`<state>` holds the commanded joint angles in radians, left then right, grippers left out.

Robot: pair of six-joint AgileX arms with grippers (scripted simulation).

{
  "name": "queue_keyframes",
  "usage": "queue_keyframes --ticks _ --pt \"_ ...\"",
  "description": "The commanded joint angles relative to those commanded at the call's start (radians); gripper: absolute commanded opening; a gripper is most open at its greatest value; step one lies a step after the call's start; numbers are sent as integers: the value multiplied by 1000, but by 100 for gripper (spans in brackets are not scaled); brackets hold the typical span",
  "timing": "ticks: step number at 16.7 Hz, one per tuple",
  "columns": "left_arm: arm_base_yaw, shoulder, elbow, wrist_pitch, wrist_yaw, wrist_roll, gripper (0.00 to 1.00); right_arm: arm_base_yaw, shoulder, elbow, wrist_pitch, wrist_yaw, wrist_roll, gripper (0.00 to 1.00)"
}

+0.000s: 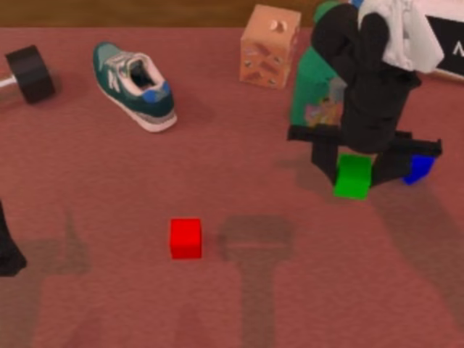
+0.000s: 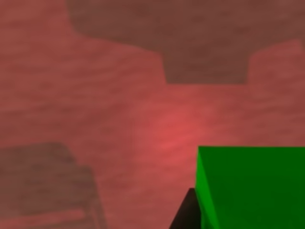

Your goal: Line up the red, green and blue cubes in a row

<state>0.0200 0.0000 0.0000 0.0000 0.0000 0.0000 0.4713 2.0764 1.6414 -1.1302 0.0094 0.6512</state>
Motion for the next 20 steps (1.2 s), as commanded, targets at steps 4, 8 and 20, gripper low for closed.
queue_keyframes --ticks 4,8,20 --pt "0 0 0 0 0 0 100 149 45 103 -60 2 71 0" --pt "0 0 0 0 0 0 100 293 81 198 -114 2 136 0" --pt "0 0 0 0 0 0 100 309 129 67 76 3 146 0"
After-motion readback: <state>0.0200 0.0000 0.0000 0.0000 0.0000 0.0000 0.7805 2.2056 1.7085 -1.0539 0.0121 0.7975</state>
